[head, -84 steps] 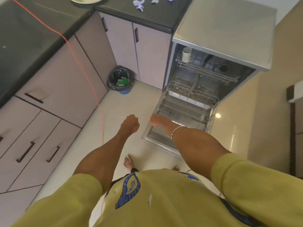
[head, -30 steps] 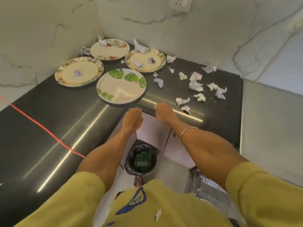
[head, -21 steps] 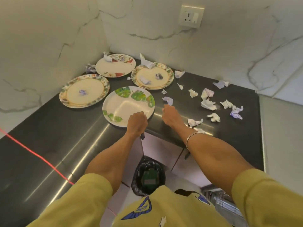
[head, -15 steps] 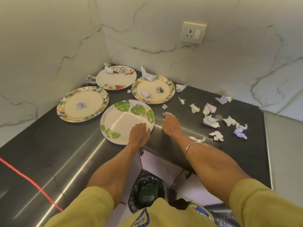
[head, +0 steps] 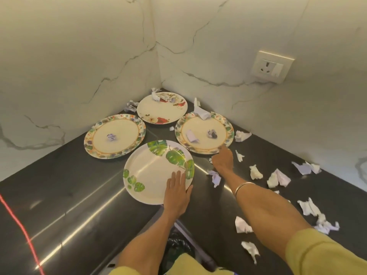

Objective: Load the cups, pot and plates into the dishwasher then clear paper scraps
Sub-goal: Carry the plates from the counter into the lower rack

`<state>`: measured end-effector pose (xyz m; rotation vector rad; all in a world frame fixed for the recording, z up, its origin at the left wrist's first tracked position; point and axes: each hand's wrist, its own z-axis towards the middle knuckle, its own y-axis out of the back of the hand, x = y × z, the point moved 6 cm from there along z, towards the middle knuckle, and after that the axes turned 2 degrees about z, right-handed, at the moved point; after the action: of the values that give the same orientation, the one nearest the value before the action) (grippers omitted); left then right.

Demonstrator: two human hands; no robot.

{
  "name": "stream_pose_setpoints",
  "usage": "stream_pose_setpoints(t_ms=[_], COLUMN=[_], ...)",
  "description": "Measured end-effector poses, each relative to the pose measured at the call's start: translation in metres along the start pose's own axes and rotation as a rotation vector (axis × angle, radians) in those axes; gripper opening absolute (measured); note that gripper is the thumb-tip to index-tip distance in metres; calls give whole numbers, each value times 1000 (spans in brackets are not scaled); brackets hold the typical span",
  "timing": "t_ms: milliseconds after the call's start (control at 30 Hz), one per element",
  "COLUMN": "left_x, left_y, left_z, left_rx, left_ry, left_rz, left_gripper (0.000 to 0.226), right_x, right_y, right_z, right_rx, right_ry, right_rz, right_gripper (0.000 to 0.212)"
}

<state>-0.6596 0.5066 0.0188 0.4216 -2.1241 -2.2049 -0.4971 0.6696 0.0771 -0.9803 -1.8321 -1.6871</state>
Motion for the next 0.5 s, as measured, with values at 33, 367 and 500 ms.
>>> stream_pose_setpoints(t_ms=[33, 367, 500], left_x=[0, -7, -10], left_y=[-2, -14, -18], left_z=[1, 19, 22], left_rx=[1, 148, 186], left_ry=[8, -36, -75], left_rz=[7, 221, 322], left_gripper=[63, 63, 54], right_x=[-4, -30, -33], right_y=[-3, -24, -21], right_z=[8, 49, 58], right_rx=[8, -2, 27], right_ry=[-50, -461, -511], right_rz=[40, 372, 371], right_gripper=[45, 59, 60])
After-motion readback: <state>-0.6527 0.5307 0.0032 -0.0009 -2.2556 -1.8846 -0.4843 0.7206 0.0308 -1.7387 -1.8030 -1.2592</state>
